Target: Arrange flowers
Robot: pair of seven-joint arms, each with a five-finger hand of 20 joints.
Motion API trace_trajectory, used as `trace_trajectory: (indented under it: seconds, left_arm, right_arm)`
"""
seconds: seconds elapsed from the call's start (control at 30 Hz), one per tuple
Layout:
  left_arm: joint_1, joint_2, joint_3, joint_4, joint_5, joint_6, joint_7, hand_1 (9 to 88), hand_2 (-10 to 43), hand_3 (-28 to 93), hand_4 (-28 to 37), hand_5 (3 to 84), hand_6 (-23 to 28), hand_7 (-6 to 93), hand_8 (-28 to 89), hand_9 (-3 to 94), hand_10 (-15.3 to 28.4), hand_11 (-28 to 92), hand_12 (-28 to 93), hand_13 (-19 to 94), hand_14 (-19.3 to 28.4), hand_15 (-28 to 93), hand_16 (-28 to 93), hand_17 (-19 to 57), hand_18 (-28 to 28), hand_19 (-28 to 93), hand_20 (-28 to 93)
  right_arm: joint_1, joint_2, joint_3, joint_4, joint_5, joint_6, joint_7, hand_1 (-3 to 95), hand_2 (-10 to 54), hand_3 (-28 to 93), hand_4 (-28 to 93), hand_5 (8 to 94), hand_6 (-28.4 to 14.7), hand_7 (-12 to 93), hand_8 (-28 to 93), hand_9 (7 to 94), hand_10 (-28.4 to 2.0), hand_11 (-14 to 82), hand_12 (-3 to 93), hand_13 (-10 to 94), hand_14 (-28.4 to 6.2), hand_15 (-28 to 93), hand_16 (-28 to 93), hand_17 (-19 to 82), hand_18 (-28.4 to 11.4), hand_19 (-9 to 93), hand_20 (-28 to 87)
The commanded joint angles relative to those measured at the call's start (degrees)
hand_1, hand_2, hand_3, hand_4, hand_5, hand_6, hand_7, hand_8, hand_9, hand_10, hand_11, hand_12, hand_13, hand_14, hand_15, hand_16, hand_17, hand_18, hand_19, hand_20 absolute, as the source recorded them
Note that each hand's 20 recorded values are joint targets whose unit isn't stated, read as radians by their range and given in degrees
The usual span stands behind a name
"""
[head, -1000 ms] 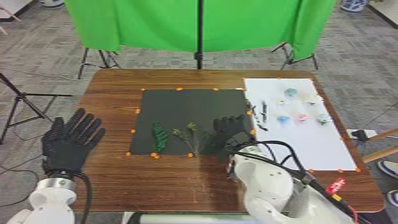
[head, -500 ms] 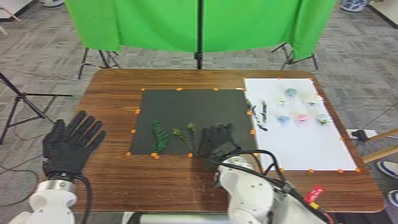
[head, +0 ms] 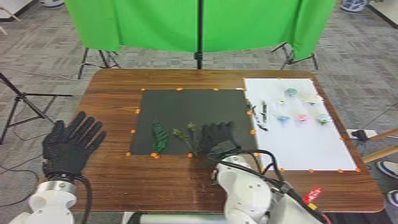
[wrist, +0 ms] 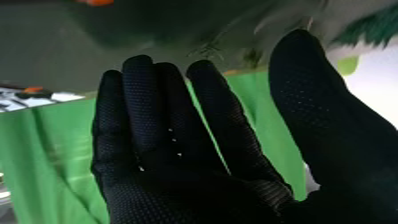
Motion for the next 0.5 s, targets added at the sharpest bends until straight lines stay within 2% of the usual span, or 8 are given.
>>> trace_trajectory:
  seconds: [0.03, 0.07, 0.13, 0.2, 0.33, 0.4, 0.47, 0.5]
  left_arm:
    - [2.1, -0.69, -0.41, -0.03, 0.02, -1.08, 0.57, 24.3, 13.7, 74, -28.3, 42.7, 7.6, 12.2, -9, 35.4, 14.8, 22, 10, 26, 14.3, 31, -6, -3.6, 12.7, 27, 12]
    - [2.3, -0.66, -0.44, 0.06, 0.65, -1.64, 0.71, 24.3, 13.7, 74, -28.3, 42.7, 7.5, 12.2, -9, 35.4, 14.9, 22, 10, 26, 14.3, 31, -6, -3.6, 12.7, 27, 12]
    - [2.6, -0.59, -0.53, -0.06, 1.39, -1.75, 0.77, 24.2, 13.6, 74, -28.3, 42.6, 7.5, 12.2, -9, 35.4, 14.8, 22, 10, 26, 14.3, 31, -6, -3.6, 12.7, 27, 12]
    - [2.0, -0.62, -0.20, 0.17, 1.16, -2.22, 0.60, 24.1, 13.6, 74, -28.3, 42.5, 7.5, 12.1, -9, 35.4, 14.8, 22, 10, 26, 14.3, 31, -6, -3.5, 12.7, 27, 12]
    - [1.5, -0.38, 0.14, 0.30, 1.29, -2.18, 0.54, 24.1, 13.4, 74, -28.3, 42.4, 7.4, 12.0, -9, 35.3, 14.6, 22, 10, 26, 14.1, 30, -6, -3.5, 12.8, 27, 12]
    - [1.3, -0.27, 0.41, 0.32, 0.92, -1.90, 1.30, 24.1, 13.3, 74, -28.3, 42.4, 7.4, 12.0, -9, 35.3, 14.6, 22, 10, 26, 14.1, 30, -6, -3.6, 12.9, 27, 12]
    - [0.7, -0.18, 0.52, 0.52, 1.20, -1.80, 1.39, 23.8, 13.6, 73, -28.3, 42.4, 7.3, 12.0, -9, 35.3, 14.6, 22, 10, 26, 14.1, 30, -6, -3.6, 12.9, 27, 12]
    - [0.7, -0.11, 0.45, 0.46, 1.30, -1.93, 1.48, 23.6, 13.7, 74, -28.3, 42.5, 7.3, 12.1, -9, 35.4, 14.6, 22, 10, 26, 14.1, 30, -6, -3.6, 12.9, 27, 12]
  right_arm:
    - [1.8, 4.1, 8.0, -1.8, -1.0, 7.5, 3.0, 40.8, -9.5, 81, -28, 52.2, -14.0, 13, -9, 49.6, -27.3, 17.5, 16.8, 33, -28.4, 58, 7, 6, -28.4, 61, 13]
    - [2.4, 4.2, 9.0, -0.8, -1.2, 7.6, 3.3, 40.3, -9.5, 80, -28, 52.2, -14.0, 13, -9, 50.0, -27.3, 17.6, 16.8, 34, -28.4, 58, 7, 6, -28.4, 61, 13]
    - [4.6, 4.0, 10.0, 2.1, 0.1, 6.9, 4.0, 39.5, -9.5, 80, -28, 52.5, -14.0, 13, -9, 50.5, -27.2, 17.8, 16.9, 34, -28.4, 58, 7, 6, -28.4, 61, 13]
    - [6.5, 4.8, 10.5, 3.8, 1.4, 6.0, 5.6, 37.5, -9.5, 79, -28, 52.4, -14.0, 14, -8, 50.1, -27.3, 18.1, 17.2, 32, -28.4, 58, 7, 6, -28.4, 61, 12]
    - [9.3, 7.2, 11.1, 6.1, 3.0, 4.7, 7.1, 36.1, -9.5, 75, -28, 52.3, -14.6, 19, -6, 49.4, -27.5, 20.6, 18.9, 31, -28.4, 58, 7, 6, -28.4, 61, 12]
    - [10.6, 8.7, 11.1, 6.8, 5.7, 2.3, 6.9, 35.8, -9.5, 73, -28, 53.9, -13.6, 24, -6, 49.6, -27.5, 22.5, 19.7, 30, -28.4, 58, 7, 6, -28.4, 60, 12]
    - [11.6, 9.8, 11.0, 7.6, 7.9, -1.3, 6.9, 35.8, -9.5, 72, -28, 55.1, -12.6, 28, -8, 49.8, -27.5, 22.7, 19.8, 30, -28.4, 57, 7, 5, -28.4, 60, 12]
    - [12.3, 10.4, 10.4, 8.2, 8.6, -1.2, 6.7, 35.8, -9.5, 72, -28, 55.3, -12.4, 28, -8, 49.8, -27.4, 22.6, 19.8, 30, -28.4, 57, 7, 5, -28.4, 60, 12]
